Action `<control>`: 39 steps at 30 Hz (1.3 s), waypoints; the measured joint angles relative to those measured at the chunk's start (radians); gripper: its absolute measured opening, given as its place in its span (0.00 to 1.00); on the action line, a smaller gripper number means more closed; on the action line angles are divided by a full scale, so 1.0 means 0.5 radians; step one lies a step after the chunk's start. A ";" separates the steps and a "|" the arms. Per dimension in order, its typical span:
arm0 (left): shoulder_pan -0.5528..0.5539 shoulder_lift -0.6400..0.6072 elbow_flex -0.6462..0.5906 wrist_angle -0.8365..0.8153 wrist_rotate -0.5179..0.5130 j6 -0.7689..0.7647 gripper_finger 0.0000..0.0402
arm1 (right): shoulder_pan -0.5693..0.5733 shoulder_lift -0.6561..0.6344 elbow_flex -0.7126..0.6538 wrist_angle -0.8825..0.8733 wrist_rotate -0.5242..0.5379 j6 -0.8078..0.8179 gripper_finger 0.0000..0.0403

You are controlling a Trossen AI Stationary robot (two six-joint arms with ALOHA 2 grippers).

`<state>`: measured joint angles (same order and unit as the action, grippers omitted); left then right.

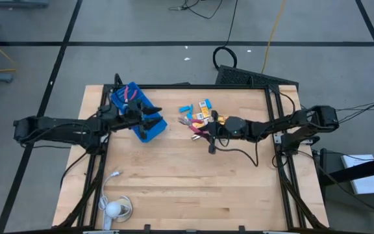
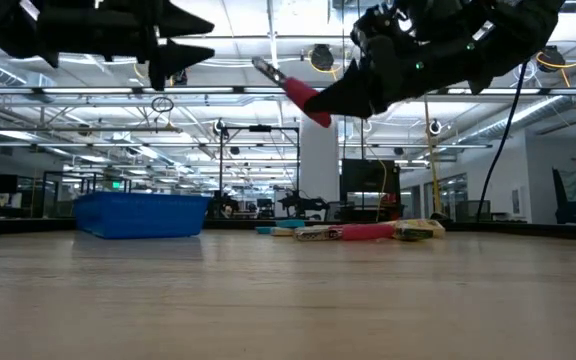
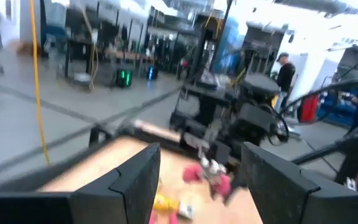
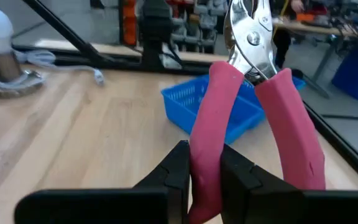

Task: Pick & Place School Supplies
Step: Put the pink hole puncher into the top blue bin

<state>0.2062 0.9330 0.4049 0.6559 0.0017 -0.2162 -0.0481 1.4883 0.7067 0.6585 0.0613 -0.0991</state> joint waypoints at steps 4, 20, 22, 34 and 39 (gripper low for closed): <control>-0.001 0.041 0.000 0.157 0.007 0.216 0.58 | 0.018 -0.055 -0.002 -0.005 -0.024 -0.006 0.10; -0.158 0.483 0.108 0.372 0.038 0.236 0.79 | 0.061 -0.376 -0.265 0.324 -0.025 0.042 0.10; -0.169 0.565 0.158 0.368 0.015 0.242 0.79 | 0.062 -0.376 -0.267 0.320 -0.025 0.062 0.10; -0.174 0.940 0.654 0.364 0.007 0.291 0.78 | 0.059 -0.373 -0.267 0.318 -0.022 0.055 0.10; -0.174 1.011 0.737 0.351 -0.007 0.341 0.78 | 0.060 -0.373 -0.267 0.322 -0.025 0.055 0.10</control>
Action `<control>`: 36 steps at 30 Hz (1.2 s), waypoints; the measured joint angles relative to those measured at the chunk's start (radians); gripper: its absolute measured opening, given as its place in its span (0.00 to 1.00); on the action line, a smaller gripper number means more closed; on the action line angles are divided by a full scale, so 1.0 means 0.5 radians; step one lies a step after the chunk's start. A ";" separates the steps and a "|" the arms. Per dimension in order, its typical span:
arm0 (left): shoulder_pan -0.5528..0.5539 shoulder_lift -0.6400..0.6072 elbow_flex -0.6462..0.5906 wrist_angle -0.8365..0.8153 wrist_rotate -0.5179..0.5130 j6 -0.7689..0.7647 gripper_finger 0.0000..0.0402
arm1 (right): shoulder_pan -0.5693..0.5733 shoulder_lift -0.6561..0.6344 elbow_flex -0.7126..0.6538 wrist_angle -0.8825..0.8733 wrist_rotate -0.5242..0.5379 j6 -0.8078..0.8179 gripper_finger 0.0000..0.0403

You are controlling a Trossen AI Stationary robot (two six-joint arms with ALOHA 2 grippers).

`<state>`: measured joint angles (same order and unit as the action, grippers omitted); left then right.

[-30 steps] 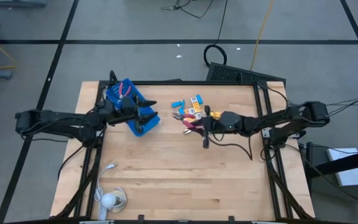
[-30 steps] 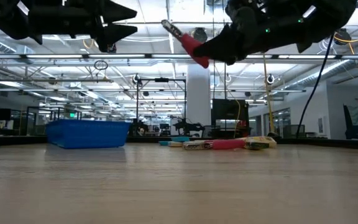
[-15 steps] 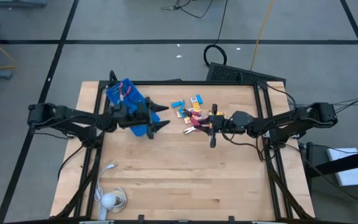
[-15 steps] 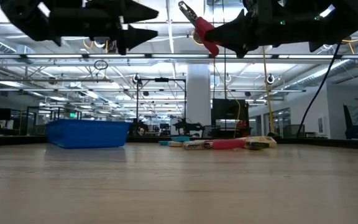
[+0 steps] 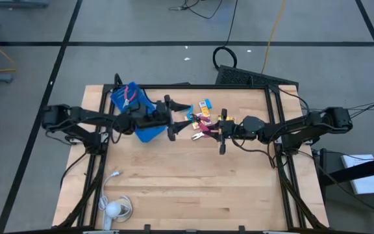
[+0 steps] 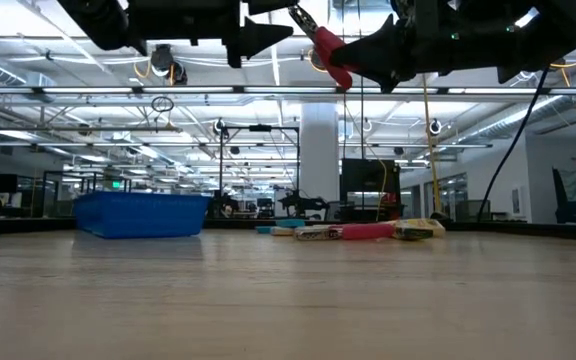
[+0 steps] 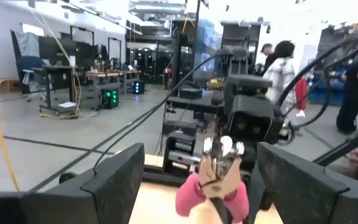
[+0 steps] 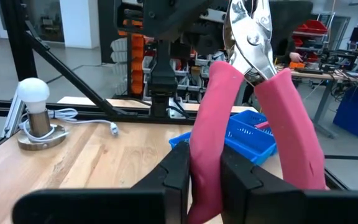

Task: Pick & Place School Supplies
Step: Put the pink hole puncher into the top blue bin

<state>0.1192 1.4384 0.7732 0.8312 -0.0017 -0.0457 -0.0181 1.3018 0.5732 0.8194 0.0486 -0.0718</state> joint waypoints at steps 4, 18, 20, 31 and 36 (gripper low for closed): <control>0.000 0.074 0.041 0.005 -0.001 0.095 0.77 | 0.000 0.000 0.000 0.006 -0.002 -0.007 0.10; 0.000 0.157 0.076 0.023 -0.003 0.138 0.75 | 0.000 0.000 0.000 0.005 -0.002 -0.001 0.11; 0.007 0.160 0.076 0.018 -0.009 0.139 0.73 | 0.000 0.000 0.001 0.003 0.002 -0.031 0.11; 0.011 0.267 0.074 0.180 -0.007 0.172 0.68 | -0.013 0.000 0.002 0.016 0.005 -0.036 0.11; 0.011 0.267 0.074 0.222 -0.003 0.171 0.68 | -0.015 0.000 0.003 0.015 0.005 -0.031 0.11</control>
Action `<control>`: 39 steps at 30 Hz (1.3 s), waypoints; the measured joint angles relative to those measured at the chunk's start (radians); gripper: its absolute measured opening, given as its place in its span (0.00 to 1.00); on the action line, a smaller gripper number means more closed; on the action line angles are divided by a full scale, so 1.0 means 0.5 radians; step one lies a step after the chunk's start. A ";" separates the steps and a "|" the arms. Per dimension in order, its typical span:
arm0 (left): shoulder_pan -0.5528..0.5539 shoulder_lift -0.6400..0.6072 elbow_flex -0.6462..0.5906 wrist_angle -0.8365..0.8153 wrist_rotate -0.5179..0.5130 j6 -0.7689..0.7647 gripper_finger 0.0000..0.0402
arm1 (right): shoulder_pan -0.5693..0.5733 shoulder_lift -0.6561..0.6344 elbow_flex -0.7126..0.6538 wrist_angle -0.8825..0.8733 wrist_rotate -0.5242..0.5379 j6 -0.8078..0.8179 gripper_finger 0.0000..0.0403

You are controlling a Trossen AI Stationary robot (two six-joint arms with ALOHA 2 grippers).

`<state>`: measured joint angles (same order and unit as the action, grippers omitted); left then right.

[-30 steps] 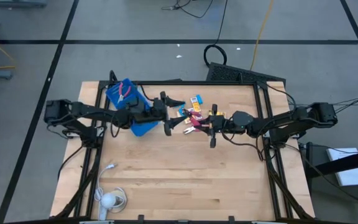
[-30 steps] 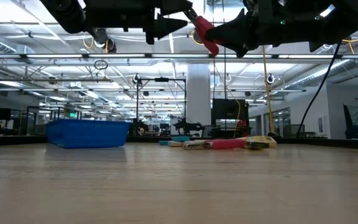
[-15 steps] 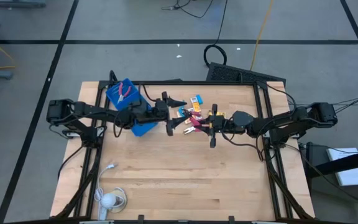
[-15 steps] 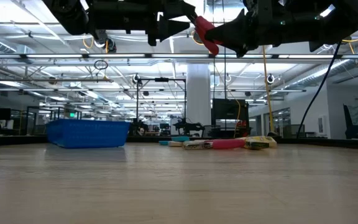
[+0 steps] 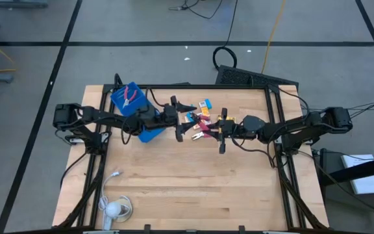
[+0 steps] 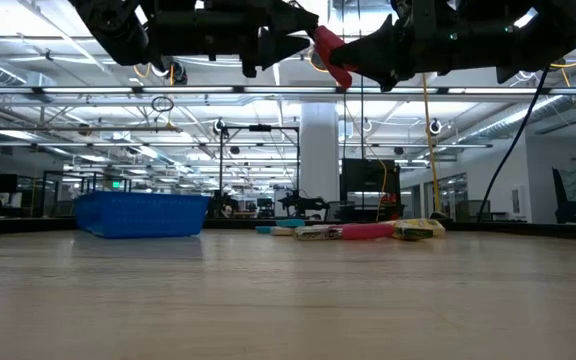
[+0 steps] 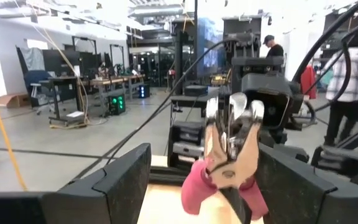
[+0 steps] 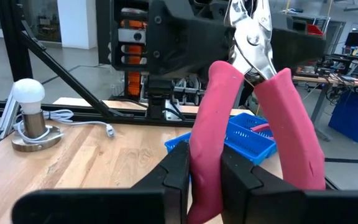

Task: Pick & Place School Supplies
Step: Put the pink hole puncher into the top blue bin

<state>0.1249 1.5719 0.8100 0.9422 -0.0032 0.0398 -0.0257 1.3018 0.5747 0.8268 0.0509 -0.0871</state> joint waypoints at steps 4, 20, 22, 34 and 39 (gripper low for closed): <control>-0.001 0.000 0.000 0.027 0.001 -0.005 0.68 | -0.001 0.000 -0.001 -0.001 0.000 0.034 0.11; -0.002 0.000 -0.001 0.038 0.016 -0.149 0.33 | -0.002 0.000 -0.001 -0.001 0.010 0.085 0.11; -0.002 0.000 -0.001 0.077 0.024 -0.152 0.30 | -0.002 -0.001 0.000 0.010 0.004 0.082 0.11; -0.005 0.001 -0.002 0.108 0.005 -0.152 0.29 | -0.002 -0.002 0.002 -0.002 0.017 0.134 0.14; -0.004 0.000 -0.002 0.128 -0.050 -0.154 0.26 | -0.003 -0.002 0.002 -0.003 0.036 0.136 0.22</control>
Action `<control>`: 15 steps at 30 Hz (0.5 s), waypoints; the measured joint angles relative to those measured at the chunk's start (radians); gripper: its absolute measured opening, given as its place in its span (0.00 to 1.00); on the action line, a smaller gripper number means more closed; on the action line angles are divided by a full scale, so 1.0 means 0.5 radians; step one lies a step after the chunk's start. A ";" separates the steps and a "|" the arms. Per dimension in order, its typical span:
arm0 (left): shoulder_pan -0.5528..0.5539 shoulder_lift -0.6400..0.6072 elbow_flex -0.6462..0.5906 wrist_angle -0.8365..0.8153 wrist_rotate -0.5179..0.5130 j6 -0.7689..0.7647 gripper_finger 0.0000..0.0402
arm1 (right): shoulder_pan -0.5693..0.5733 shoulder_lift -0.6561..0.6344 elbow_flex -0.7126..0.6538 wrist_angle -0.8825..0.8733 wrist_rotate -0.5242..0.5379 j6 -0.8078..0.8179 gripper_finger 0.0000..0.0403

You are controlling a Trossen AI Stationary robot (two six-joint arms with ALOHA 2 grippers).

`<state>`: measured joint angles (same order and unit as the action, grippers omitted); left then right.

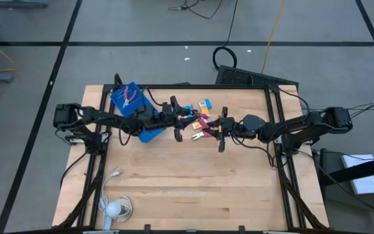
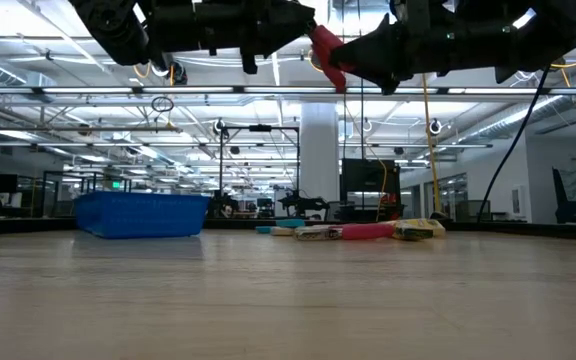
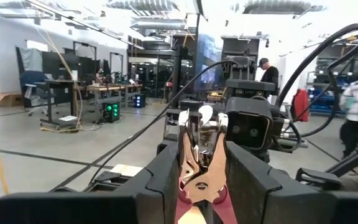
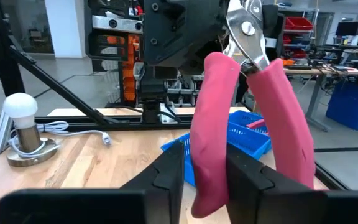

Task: Pick & Place School Supplies
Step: Put the pink hole puncher into the top blue bin

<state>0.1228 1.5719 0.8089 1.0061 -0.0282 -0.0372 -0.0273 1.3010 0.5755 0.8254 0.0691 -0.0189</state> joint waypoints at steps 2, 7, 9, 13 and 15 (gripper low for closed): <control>-0.001 0.000 0.000 -0.003 -0.039 0.001 0.26 | 0.000 0.000 0.000 -0.003 0.062 0.000 0.25; 0.004 -0.001 0.000 -0.004 -0.137 0.004 0.27 | 0.003 0.000 -0.002 -0.032 0.233 0.119 0.32; 0.002 -0.001 0.000 -0.008 -0.172 0.003 0.27 | 0.002 0.000 -0.002 -0.044 0.229 0.135 0.35; 0.002 -0.008 0.001 -0.089 -0.215 0.000 0.27 | 0.002 0.000 -0.002 -0.173 0.234 0.147 0.39; 0.002 -0.068 0.001 -0.262 -0.249 -0.013 0.27 | 0.002 0.001 -0.002 -0.285 0.227 0.199 0.40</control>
<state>0.1238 1.5376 0.8093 0.8751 -0.1529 -0.0436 -0.0261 1.3014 0.5747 0.6829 0.1824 0.0806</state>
